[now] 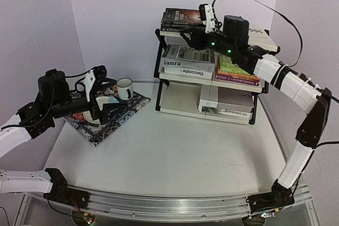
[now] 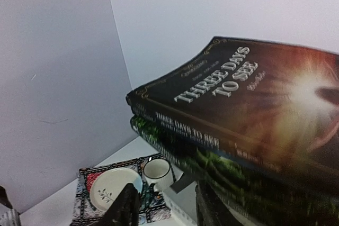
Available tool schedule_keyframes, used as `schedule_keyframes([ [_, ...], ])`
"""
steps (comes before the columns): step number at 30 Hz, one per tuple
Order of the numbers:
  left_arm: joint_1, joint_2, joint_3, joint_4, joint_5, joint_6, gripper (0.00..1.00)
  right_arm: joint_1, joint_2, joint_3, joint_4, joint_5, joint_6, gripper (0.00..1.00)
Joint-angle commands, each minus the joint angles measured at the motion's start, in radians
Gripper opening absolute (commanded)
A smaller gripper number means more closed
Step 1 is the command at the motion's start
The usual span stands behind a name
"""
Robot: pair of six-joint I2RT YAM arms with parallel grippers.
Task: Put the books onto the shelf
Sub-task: Adjust the book at the book pile on the shelf, then reset both arms
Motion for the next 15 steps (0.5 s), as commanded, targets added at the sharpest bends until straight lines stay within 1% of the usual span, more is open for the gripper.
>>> schedule_keyframes([
  [1, 0.001, -0.036, -0.021, 0.056, -0.064, -0.057, 1.00, -0.005, -0.209, -0.221, 0.062, -0.041, 0.014, 0.62],
  [4, 0.001, -0.063, -0.040, 0.057, -0.120, -0.096, 1.00, -0.005, -0.350, -0.398, 0.067, -0.026, -0.006, 0.76],
  [7, 0.001, -0.097, -0.075, 0.059, -0.165, -0.138, 1.00, -0.005, -0.479, -0.603, 0.064, 0.011, -0.022, 0.96],
  [8, 0.001, -0.110, -0.086, 0.059, -0.175, -0.156, 1.00, -0.005, -0.532, -0.665, 0.061, 0.032, -0.025, 0.98],
  [12, 0.001, -0.140, -0.139, 0.061, -0.232, -0.215, 1.00, -0.005, -0.700, -0.901, 0.052, 0.090, -0.032, 0.98],
  [15, 0.001, -0.157, -0.174, 0.064, -0.283, -0.272, 1.00, -0.005, -0.789, -1.036, 0.030, 0.103, -0.022, 0.98],
])
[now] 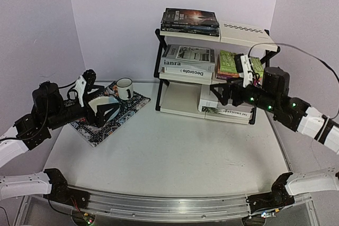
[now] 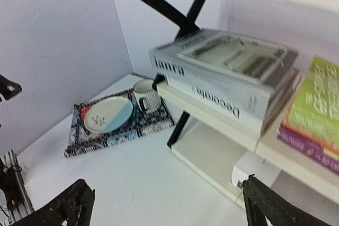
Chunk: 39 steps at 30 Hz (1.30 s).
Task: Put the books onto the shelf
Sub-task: Reset both arms
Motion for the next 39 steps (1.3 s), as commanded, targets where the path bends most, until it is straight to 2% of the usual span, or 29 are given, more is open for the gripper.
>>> schedule_keyframes([
  [1, 0.001, -0.028, -0.059, 0.039, -0.160, -0.128, 1.00, -0.001, -0.133, -0.181, 0.018, 0.063, 0.012, 0.98],
  [5, 0.001, -0.042, -0.135, 0.070, -0.293, -0.275, 1.00, -0.002, -0.209, -0.325, -0.006, 0.135, 0.067, 0.98],
  [11, 0.001, -0.059, -0.252, 0.098, -0.412, -0.405, 1.00, -0.002, -0.285, -0.491, -0.007, 0.287, 0.031, 0.98],
  [14, 0.001, -0.078, -0.299, 0.111, -0.486, -0.403, 1.00, -0.002, -0.290, -0.527, -0.001, 0.362, -0.002, 0.98],
  [17, 0.003, -0.083, -0.352, 0.183, -0.583, -0.374, 1.00, -0.007, -0.251, -0.540, 0.002, 0.519, 0.019, 0.96],
  [19, 0.015, -0.068, -0.382, 0.239, -0.632, -0.356, 1.00, -0.032, -0.220, -0.533, 0.005, 0.558, -0.008, 0.96],
  [22, 0.081, -0.017, -0.402, 0.289, -0.623, -0.344, 1.00, -0.121, -0.174, -0.522, 0.027, 0.540, -0.019, 0.97],
  [25, 0.249, 0.044, -0.412, 0.336, -0.521, -0.347, 1.00, -0.256, -0.121, -0.531, 0.090, 0.447, -0.014, 0.97],
  [29, 0.413, 0.113, -0.428, 0.436, -0.430, -0.366, 1.00, -0.397, -0.047, -0.566, 0.228, 0.346, -0.002, 0.96],
  [34, 0.447, 0.265, -0.454, 0.607, -0.531, -0.327, 1.00, -0.445, 0.053, -0.662, 0.494, 0.357, -0.072, 0.94],
  [39, 0.468, 0.366, -0.483, 0.794, -0.552, -0.259, 1.00, -0.462, 0.170, -0.716, 0.710, 0.353, -0.079, 0.95],
])
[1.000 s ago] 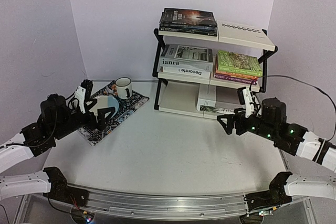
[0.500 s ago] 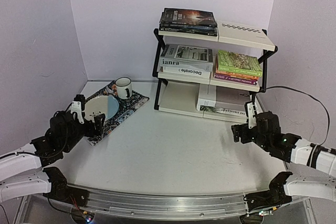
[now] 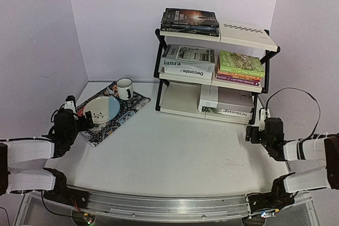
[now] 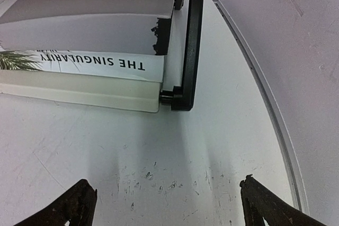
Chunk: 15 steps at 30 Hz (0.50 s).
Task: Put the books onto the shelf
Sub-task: Reset both arms
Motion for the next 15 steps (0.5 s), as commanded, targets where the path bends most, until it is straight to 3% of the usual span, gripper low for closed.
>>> schedule_keyframes([
  [1, 0.028, 0.070, -0.035, 0.292, -0.027, 0.085, 1.00, -0.013, 0.088, -0.041, 0.316, -0.016, -0.033, 0.95],
  [15, 0.133, 0.291, -0.069, 0.533, 0.081, 0.168, 1.00, -0.022, 0.358, -0.024, 0.548, -0.023, -0.127, 0.96],
])
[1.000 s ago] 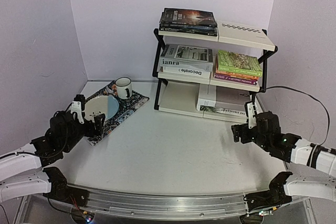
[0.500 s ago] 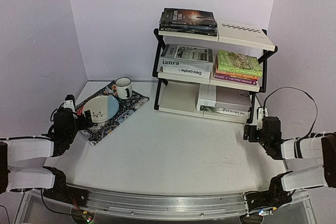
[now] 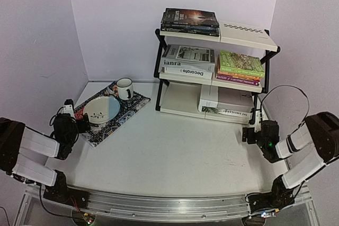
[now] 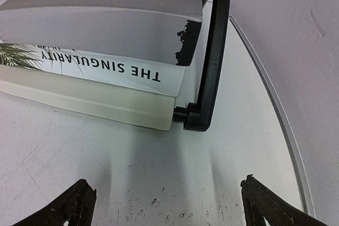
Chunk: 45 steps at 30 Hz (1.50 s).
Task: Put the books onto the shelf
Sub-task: Reset both arms
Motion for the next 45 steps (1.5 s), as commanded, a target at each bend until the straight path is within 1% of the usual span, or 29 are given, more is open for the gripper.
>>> schedule_keyframes([
  [1, 0.008, 0.060, 0.026, 0.138, 0.025, 0.050, 1.00, -0.010, 0.079, 0.019, 0.134, 0.013, -0.018, 0.96],
  [3, 0.012, 0.090, 0.039, 0.148, 0.027, 0.081, 1.00, -0.012, 0.123, 0.022, 0.161, 0.017, -0.015, 0.96],
  [7, 0.047, 0.119, 0.054, 0.168, 0.069, 0.087, 1.00, -0.015, 0.197, 0.035, 0.216, 0.029, -0.008, 0.96],
  [11, 0.082, 0.140, 0.068, 0.175, 0.109, 0.077, 1.00, -0.024, 0.203, 0.064, 0.176, 0.012, 0.006, 0.97],
  [15, 0.094, 0.166, 0.086, 0.180, 0.138, 0.077, 1.00, -0.027, 0.206, 0.104, 0.102, 0.075, 0.047, 0.98],
  [18, 0.102, 0.216, 0.086, 0.257, 0.182, 0.058, 1.00, -0.027, 0.203, 0.101, 0.098, 0.061, 0.039, 0.98],
  [22, 0.102, 0.347, 0.084, 0.374, 0.221, 0.068, 0.99, -0.028, 0.205, 0.101, 0.098, 0.044, 0.032, 0.98],
  [25, 0.103, 0.377, 0.086, 0.406, 0.227, 0.078, 1.00, -0.029, 0.207, 0.108, 0.094, 0.042, 0.035, 0.98],
  [29, 0.102, 0.387, 0.114, 0.375, 0.157, 0.056, 1.00, -0.033, 0.207, 0.124, 0.061, 0.051, 0.046, 0.98],
  [45, 0.102, 0.387, 0.116, 0.366, 0.155, 0.056, 1.00, -0.033, 0.205, 0.121, 0.059, 0.053, 0.045, 0.98],
])
